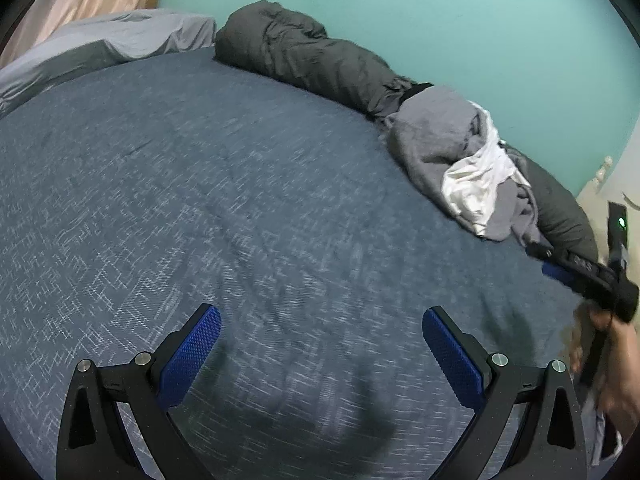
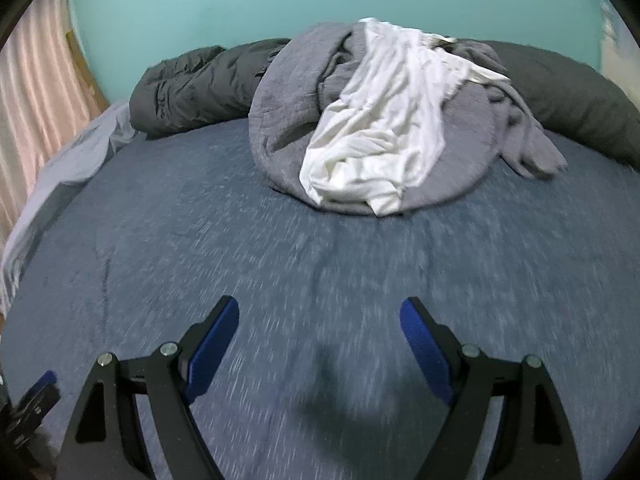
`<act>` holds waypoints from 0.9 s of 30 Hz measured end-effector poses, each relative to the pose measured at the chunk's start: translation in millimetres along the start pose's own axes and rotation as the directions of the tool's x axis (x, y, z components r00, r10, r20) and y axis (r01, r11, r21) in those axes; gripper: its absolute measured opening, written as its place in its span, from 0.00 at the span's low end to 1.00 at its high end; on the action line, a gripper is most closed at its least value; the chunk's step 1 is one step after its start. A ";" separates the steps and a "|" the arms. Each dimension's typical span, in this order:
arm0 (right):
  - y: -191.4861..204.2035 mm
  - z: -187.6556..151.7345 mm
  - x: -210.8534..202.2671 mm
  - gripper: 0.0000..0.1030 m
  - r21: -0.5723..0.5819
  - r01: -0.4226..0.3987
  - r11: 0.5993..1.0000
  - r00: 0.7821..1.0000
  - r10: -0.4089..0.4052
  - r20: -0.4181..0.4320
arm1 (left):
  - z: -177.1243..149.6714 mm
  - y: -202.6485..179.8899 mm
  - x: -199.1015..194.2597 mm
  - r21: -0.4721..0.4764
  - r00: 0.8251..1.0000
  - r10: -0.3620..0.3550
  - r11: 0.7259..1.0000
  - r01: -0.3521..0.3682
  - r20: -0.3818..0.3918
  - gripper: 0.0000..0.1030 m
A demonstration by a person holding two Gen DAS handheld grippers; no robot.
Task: Fold clothes
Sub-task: 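Move the right tool toward the white T-shirt on the grey blanket, then close the right gripper on the white T-shirt and lift it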
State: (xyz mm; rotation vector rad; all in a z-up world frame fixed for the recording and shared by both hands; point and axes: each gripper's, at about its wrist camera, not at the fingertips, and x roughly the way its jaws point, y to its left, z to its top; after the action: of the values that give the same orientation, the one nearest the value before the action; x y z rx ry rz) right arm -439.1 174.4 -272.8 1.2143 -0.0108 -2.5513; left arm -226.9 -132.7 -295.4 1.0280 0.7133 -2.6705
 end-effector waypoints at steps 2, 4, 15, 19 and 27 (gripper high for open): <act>2.2 11.8 19.6 0.82 -0.021 0.025 0.999 1.000 -0.025 0.008 | 2.5 6.1 3.2 -0.024 1.000 -0.004 1.000 0.004 -0.007 1.00; 2.5 22.6 38.5 0.82 -0.026 0.034 0.999 0.999 -0.034 0.006 | 3.8 8.6 4.3 -0.012 1.000 0.003 1.000 -0.003 -0.005 1.00; 3.0 68.7 120.4 0.58 -0.029 0.121 0.992 0.992 -0.120 0.038 | 11.9 37.7 8.8 -0.052 1.000 0.028 0.998 -0.028 0.002 1.00; 5.7 76.3 137.1 0.38 -0.038 0.152 0.988 0.988 -0.151 0.036 | 11.1 40.1 12.3 -0.048 1.000 0.030 0.998 -0.031 -0.004 1.00; 12.1 74.4 130.1 0.08 -0.062 0.152 0.987 0.987 -0.148 0.053 | 10.3 41.1 13.6 -0.031 0.999 0.044 0.999 -0.044 0.000 1.00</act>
State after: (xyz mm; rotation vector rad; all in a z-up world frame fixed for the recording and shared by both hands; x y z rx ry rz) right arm -569.0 116.6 -321.8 1.1694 0.1579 -2.6866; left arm -228.9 -173.5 -313.0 1.0235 0.7209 -2.6141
